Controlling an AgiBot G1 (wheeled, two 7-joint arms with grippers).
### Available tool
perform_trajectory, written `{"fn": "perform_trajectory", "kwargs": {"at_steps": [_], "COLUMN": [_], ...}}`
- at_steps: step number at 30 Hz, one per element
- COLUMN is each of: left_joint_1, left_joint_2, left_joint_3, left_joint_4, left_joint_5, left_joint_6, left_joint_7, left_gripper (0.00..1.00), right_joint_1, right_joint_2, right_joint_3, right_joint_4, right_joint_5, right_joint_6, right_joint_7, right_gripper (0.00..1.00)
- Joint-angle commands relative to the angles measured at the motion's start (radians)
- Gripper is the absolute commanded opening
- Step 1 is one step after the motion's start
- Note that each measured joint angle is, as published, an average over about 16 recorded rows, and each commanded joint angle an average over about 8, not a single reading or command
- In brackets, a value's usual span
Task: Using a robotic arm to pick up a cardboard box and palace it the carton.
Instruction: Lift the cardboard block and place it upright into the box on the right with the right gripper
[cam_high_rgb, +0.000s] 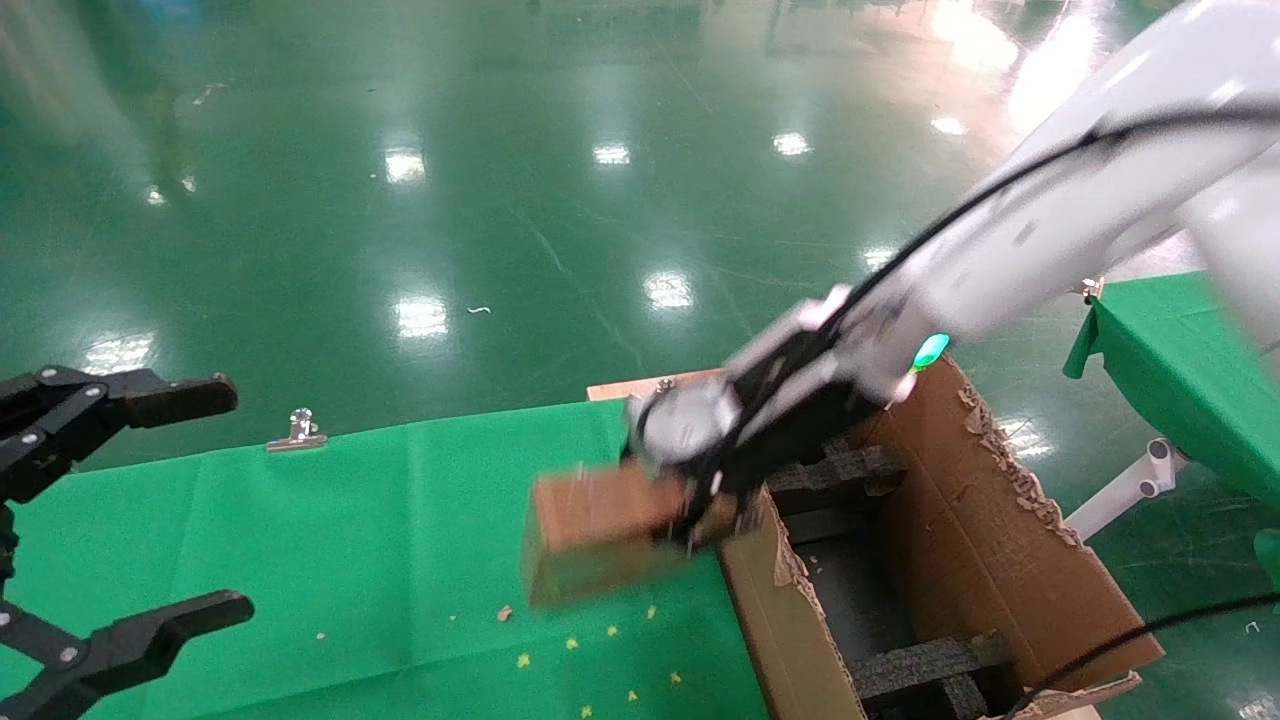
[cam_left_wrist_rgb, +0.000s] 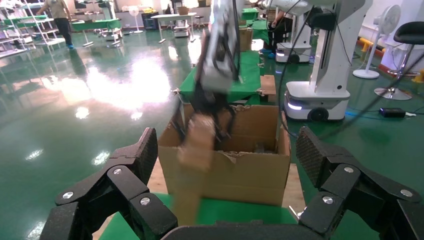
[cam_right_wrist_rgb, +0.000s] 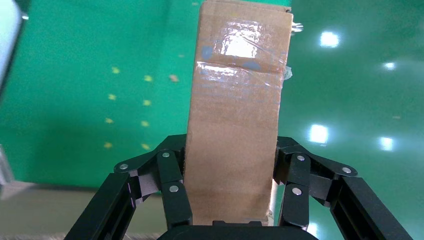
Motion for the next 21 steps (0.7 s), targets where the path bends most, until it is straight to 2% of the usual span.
{"fn": "perform_trajectory", "kwargs": {"at_steps": [1,12,21], "left_joint_1": [0.000,0.000,0.000], "left_joint_2": [0.000,0.000,0.000], "left_joint_3": [0.000,0.000,0.000], "left_joint_4": [0.000,0.000,0.000], "left_joint_5": [0.000,0.000,0.000], "left_joint_6": [0.000,0.000,0.000], "left_joint_7": [0.000,0.000,0.000], "left_gripper": [1.00,1.00,1.00], "right_joint_1": [0.046,0.207,0.322], "right_joint_2": [0.010,0.041,0.149], "right_joint_3": [-0.005,-0.126,-0.249], "right_joint_4": [-0.023,-0.117,-0.165], "right_joint_5": [0.019,0.127,0.195], "right_joint_6": [-0.003,-0.006,-0.011], "right_joint_7": [-0.017,-0.096,-0.146], "right_gripper": [0.00,0.00,0.00]}}
